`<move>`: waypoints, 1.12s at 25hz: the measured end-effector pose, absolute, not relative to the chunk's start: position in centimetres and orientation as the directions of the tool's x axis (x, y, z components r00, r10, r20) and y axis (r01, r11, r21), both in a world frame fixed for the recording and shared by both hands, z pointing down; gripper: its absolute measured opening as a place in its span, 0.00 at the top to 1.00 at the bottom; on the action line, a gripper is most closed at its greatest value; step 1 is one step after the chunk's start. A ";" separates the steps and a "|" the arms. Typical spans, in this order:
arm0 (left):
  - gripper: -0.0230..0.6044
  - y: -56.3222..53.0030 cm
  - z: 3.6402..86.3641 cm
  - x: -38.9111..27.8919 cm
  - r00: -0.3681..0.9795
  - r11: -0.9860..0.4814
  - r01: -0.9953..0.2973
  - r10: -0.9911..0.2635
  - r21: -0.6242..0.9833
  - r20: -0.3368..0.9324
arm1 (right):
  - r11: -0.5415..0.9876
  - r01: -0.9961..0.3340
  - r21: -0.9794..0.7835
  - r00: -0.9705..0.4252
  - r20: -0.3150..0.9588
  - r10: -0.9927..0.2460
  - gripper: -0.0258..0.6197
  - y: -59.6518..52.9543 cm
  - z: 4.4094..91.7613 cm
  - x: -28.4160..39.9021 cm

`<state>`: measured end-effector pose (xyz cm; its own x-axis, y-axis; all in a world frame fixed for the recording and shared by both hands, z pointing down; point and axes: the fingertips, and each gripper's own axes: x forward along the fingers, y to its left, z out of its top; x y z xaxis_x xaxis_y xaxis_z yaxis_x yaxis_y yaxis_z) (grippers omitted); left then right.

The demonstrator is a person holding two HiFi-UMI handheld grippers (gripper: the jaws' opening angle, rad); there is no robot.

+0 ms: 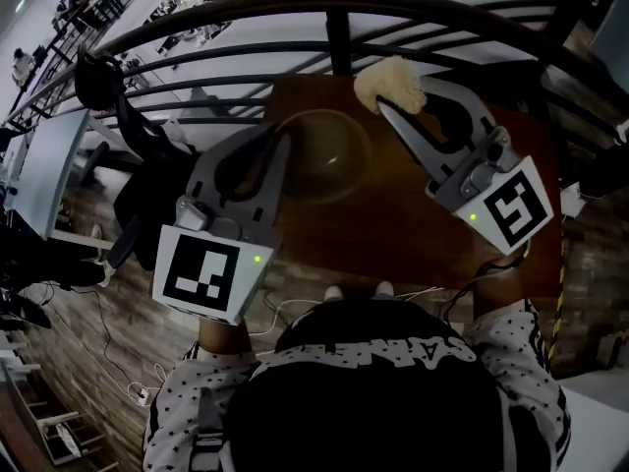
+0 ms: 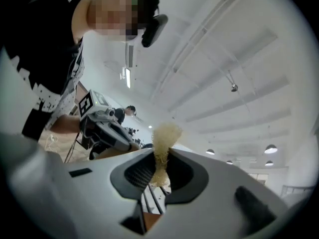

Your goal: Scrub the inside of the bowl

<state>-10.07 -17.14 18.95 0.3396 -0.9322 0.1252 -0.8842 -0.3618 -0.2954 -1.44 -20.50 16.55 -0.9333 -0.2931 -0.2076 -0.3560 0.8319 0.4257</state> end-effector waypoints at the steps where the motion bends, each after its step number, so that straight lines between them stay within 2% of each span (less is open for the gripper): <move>1: 0.93 -17.1 18.8 -10.3 0.347 -0.371 -0.880 -0.928 -0.296 0.131 | 0.851 -0.325 0.414 -0.943 -0.212 -0.257 0.86 -20.4 16.1 -1.9; 9: 0.93 -17.6 18.2 -10.9 0.412 -0.451 -0.815 -0.893 -0.364 0.183 | 0.846 -0.048 0.531 -0.996 -0.088 -0.001 0.86 -19.3 15.6 -6.5; 14: 0.93 -17.9 19.4 -9.8 0.400 -0.478 -0.739 -0.878 -0.475 0.262 | 0.778 0.102 0.620 -0.995 0.051 0.090 0.86 -18.0 16.3 -7.0; 20: 0.93 -18.4 20.4 -8.0 0.421 -0.535 -0.679 -0.845 -0.503 0.331 | 0.646 0.268 0.715 -0.958 0.269 0.099 0.86 -17.9 18.5 -7.2; 25: 0.93 -18.1 21.0 -7.3 0.440 -0.581 -0.606 -0.814 -0.543 0.380 | 0.615 0.383 0.689 -0.917 0.365 0.163 0.87 -17.2 19.3 -6.9; 28: 0.93 -18.0 20.9 -7.2 0.441 -0.580 -0.594 -0.814 -0.557 0.378 | 0.636 0.390 0.666 -0.913 0.368 0.175 0.87 -17.2 19.4 -6.6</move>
